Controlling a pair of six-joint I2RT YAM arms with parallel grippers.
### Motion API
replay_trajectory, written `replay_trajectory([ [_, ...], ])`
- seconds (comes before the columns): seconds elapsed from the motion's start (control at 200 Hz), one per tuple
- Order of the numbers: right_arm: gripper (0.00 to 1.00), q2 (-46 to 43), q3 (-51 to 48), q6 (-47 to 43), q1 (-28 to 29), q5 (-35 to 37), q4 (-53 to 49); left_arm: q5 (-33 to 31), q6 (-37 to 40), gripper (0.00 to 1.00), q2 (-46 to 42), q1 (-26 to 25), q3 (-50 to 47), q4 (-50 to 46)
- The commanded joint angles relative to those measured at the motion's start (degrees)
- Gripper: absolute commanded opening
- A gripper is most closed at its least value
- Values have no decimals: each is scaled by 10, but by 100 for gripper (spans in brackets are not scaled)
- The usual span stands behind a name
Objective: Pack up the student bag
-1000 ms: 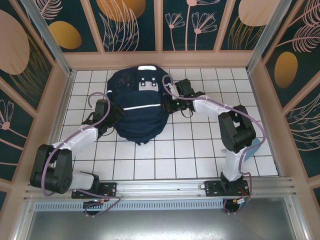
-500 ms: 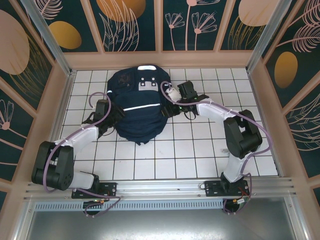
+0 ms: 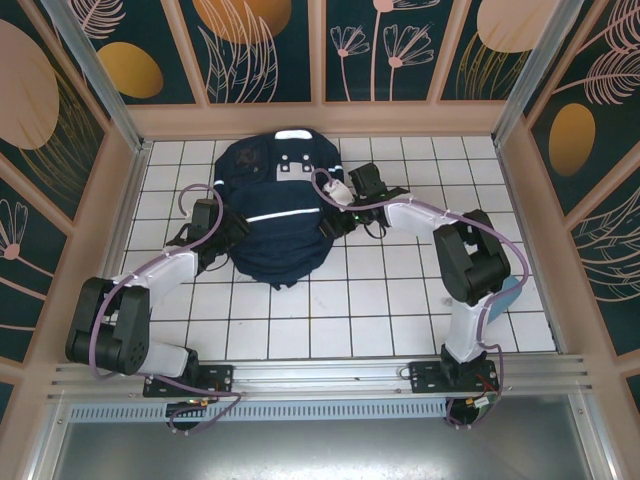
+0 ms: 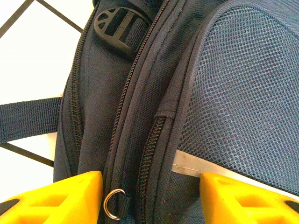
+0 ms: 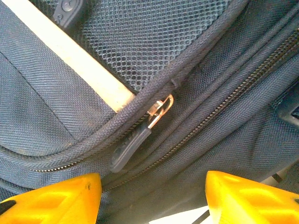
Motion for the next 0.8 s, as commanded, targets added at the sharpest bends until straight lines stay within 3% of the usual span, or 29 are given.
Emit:
replay_trajectory([
  [0.0, 61, -8, 21, 33, -17, 7, 56, -26, 13, 56, 19, 9, 1, -17],
  [0.125, 59, -24, 10, 78, -27, 80, 105, -26, 15, 56, 22, 10, 1, -17],
  [0.215, 58, -32, 5, 92, -33, 91, 121, -25, 16, 56, 21, 11, 1, -17],
  [0.43, 51, -52, -2, 37, -36, -7, 75, -23, 20, 56, 18, 11, 3, -18],
  [0.561, 54, -57, -2, -15, -28, -95, 14, -26, 22, 56, 21, 12, 6, -20],
  [0.796, 50, -29, 11, -33, -32, -158, -21, -28, 22, 51, 34, 12, 7, -16],
])
